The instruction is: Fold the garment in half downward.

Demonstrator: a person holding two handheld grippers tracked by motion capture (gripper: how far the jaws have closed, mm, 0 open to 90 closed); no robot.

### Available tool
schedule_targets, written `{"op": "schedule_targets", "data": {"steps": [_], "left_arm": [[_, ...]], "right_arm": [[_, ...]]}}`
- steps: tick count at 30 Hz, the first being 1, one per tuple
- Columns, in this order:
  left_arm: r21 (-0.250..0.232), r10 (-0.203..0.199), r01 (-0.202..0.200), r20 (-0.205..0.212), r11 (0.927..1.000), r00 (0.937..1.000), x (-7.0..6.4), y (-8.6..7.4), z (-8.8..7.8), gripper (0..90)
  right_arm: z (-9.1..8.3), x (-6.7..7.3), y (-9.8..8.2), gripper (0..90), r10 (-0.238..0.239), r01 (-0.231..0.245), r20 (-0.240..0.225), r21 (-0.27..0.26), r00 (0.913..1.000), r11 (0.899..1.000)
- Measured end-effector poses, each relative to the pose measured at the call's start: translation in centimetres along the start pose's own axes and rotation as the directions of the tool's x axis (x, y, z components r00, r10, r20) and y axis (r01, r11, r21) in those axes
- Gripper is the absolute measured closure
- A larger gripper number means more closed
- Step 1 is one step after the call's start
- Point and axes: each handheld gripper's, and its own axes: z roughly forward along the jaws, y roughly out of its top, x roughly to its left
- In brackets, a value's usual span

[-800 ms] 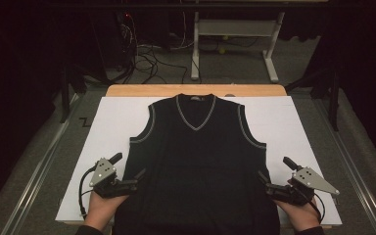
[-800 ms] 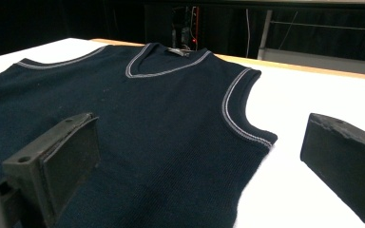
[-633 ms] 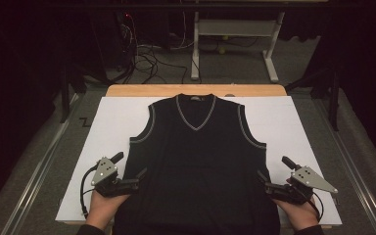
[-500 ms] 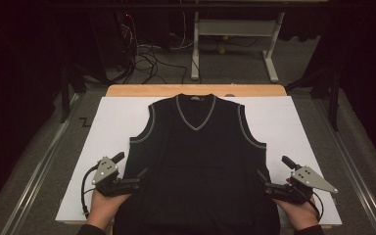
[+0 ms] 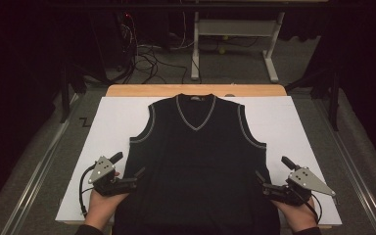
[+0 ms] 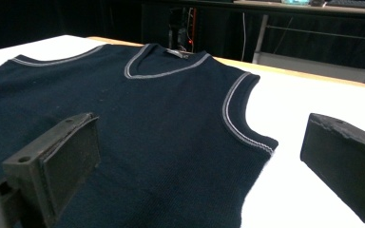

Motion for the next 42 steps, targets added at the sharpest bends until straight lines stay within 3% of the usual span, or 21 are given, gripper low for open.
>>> {"op": "schedule_targets", "data": {"steps": [2, 3, 7, 12, 14, 20, 24, 27, 28, 29, 30, 33, 34, 35, 37, 38, 40, 41, 42], "left_arm": [[0.014, -0.008, 0.008, -0.003, 0.9999, 1.0, 0.2, 0.0, 0.1, 0.0], [0.05, -0.029, 0.03, -0.01, 0.9983, 0.9995, 0.5, 0.2, 0.3, 0.0], [0.091, -0.035, 0.037, -0.024, 0.9952, 0.9991, 0.6, 0.3, 0.6, 0.0], [0.096, -0.043, 0.044, -0.016, 0.9945, 0.999, 0.7, 0.4, 0.6, 3.5], [0.098, -0.043, 0.043, -0.01, 0.9942, 0.999, 0.8, 0.3, 0.6, 10.9], [0.118, -0.061, 0.064, -0.024, 0.9909, 0.9978, 1.1, 0.3, 0.7, 11.4], [0.125, -0.072, 0.078, -0.047, 0.9891, 0.9963, 1.4, 0.3, 0.7, 12.8], [0.142, -0.072, 0.08, -0.058, 0.9867, 0.9957, 1.5, 0.4, 0.8, 12.9], [0.157, -0.069, 0.079, -0.068, 0.9845, 0.9953, 1.6, 0.4, 1.0, 12.9], [0.19, -0.063, 0.079, -0.089, 0.9785, 0.9941, 1.9, 0.4, 1.3, 13.0], [0.19, -0.063, 0.079, -0.089, 0.9785, 0.9941, 1.9, 0.4, 1.3, 15.7], [0.236, -0.08, 0.105, -0.114, 0.966, 0.9902, 2.6, 0.5, 1.8, 22.2], [0.252, -0.084, 0.112, -0.118, 0.9613, 0.9894, 2.7, 0.5, 2.0, 26.6], [0.252, -0.084, 0.112, -0.118, 0.9613, 0.9894, 2.7, 0.5, 2.0, 27.6], [0.289, -0.076, 0.112, -0.135, 0.9508, 0.988, 2.8, 0.5, 2.3, 28.1], [0.305, -0.076, 0.114, -0.132, 0.9454, 0.9884, 2.8, 0.5, 2.4, 33.7], [0.345, -0.094, 0.131, -0.122, 0.9293, 0.9881, 3.0, 0.4, 2.7, 37.1], [0.345, -0.094, 0.131, -0.122, 0.9293, 0.9881, 3.0, 0.4, 2.7, 37.1], [0.36, -0.103, 0.14, -0.119, 0.9224, 0.9875, 3.1, 0.4, 2.9, 37.1]], "right_arm": [[0.1, -0.1, -0.1, 0.3, 0.009, -0.009, 0.005, 0.001, 0.9999, 1.0], [0.2, -0.2, -0.1, 0.3, 0.009, -0.009, 0.008, 0.001, 0.9999, 1.0], [0.8, -0.8, -0.2, 1.7, 0.055, -0.055, 0.01, 0.009, 0.9984, 0.998], [1.7, -1.1, 0.0, 2.4, 0.051, -0.052, 0.026, 0.024, 0.9984, 0.998], [2.3, -1.1, 0.1, 4.2, 0.033, -0.036, 0.039, 0.054, 0.9987, 0.998], [3.2, -1.1, 0.3, 11.1, 0.005, -0.01, 0.043, 0.123, 0.9991, 0.992], [3.8, -1.4, 0.5, 17.7, 0.019, -0.027, 0.049, 0.159, 0.9986, 0.987], [4.5, -1.6, 0.7, 25.8, 0.044, -0.057, 0.063, 0.216, 0.997, 0.975], [4.5, -1.6, 0.7, 25.8, 0.044, -0.057, 0.063, 0.216, 0.997, 0.975], [5.1, -1.9, 0.7, 30.6, 0.053, -0.069, 0.068, 0.258, 0.9963, 0.964], [5.4, -2.0, 0.8, 32.8, 0.06, -0.078, 0.069, 0.282, 0.9958, 0.956], [6.2, -2.3, 0.7, 39.5, 0.073, -0.095, 0.076, 0.331, 0.9944, 0.939], [6.4, -2.5, 0.7, 41.1, 0.076, -0.097, 0.073, 0.344, 0.9944, 0.934], [6.4, -2.5, 0.7, 41.1, 0.076, -0.097, 0.073, 0.344, 0.9944, 0.934], [6.6, -2.7, 0.8, 45.4, 0.087, -0.107, 0.071, 0.362, 0.9937, 0.926], [6.7, -2.8, 0.8, 50.7, 0.094, -0.11, 0.06, 0.371, 0.9938, 0.922], [6.7, -2.8, 0.8, 52.7, 0.105, -0.118, 0.055, 0.384, 0.9929, 0.916], [6.7, -2.8, 0.7, 53.0, 0.111, -0.122, 0.051, 0.393, 0.9925, 0.911], [6.7, -2.8, 0.7, 53.0, 0.111, -0.122, 0.051, 0.393, 0.9925, 0.911]]}}
